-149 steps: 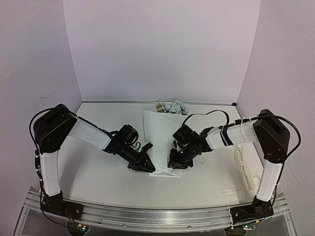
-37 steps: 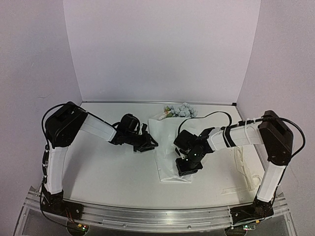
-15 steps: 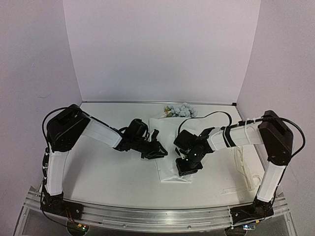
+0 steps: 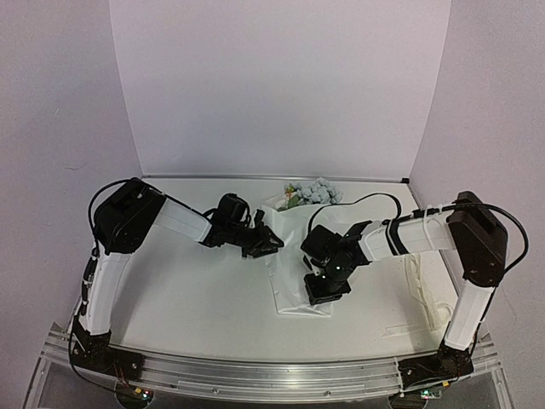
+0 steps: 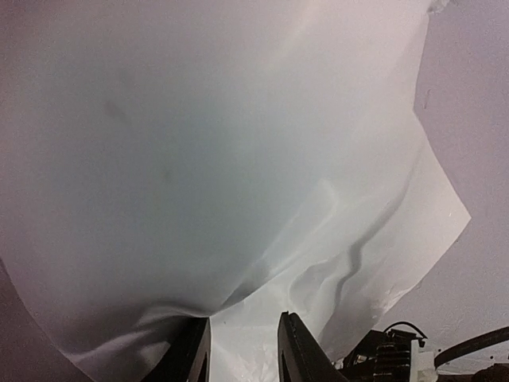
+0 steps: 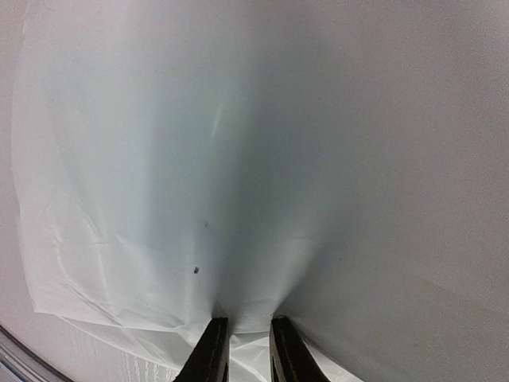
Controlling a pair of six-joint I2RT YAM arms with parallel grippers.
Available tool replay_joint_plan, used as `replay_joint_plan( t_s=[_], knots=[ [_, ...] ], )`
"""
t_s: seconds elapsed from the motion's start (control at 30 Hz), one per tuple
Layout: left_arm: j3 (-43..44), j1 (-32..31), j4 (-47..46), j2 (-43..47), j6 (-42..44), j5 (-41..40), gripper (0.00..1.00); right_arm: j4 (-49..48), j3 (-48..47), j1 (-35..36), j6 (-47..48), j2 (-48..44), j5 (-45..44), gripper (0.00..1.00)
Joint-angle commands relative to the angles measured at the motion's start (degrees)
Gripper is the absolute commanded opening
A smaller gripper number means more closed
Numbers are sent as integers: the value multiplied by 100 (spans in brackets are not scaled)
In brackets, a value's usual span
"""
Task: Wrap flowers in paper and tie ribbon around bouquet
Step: Press the fold line on the 2/3-folded wrapping paper.
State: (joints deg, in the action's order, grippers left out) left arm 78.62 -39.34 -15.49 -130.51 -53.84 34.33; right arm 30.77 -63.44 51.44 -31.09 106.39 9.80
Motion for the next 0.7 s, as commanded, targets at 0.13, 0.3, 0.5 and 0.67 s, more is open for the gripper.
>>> replay_joint_plan(
  t_s=[0.13, 0.3, 0.5, 0.67],
  knots=[
    [780, 691, 271, -462, 100, -99, 31, 166, 298, 32, -2, 344, -44, 18],
    [1903, 997, 733, -1075, 409, 536, 33, 166, 263, 32, -11, 382, 9, 17],
    [3399, 1295, 1486, -1804, 703, 985, 33, 166, 271, 27, -52, 338, 22, 18],
    [3717, 1562, 1529, -1779, 706, 1191, 33, 180, 125, 23, -156, 124, 60, 18]
  ],
)
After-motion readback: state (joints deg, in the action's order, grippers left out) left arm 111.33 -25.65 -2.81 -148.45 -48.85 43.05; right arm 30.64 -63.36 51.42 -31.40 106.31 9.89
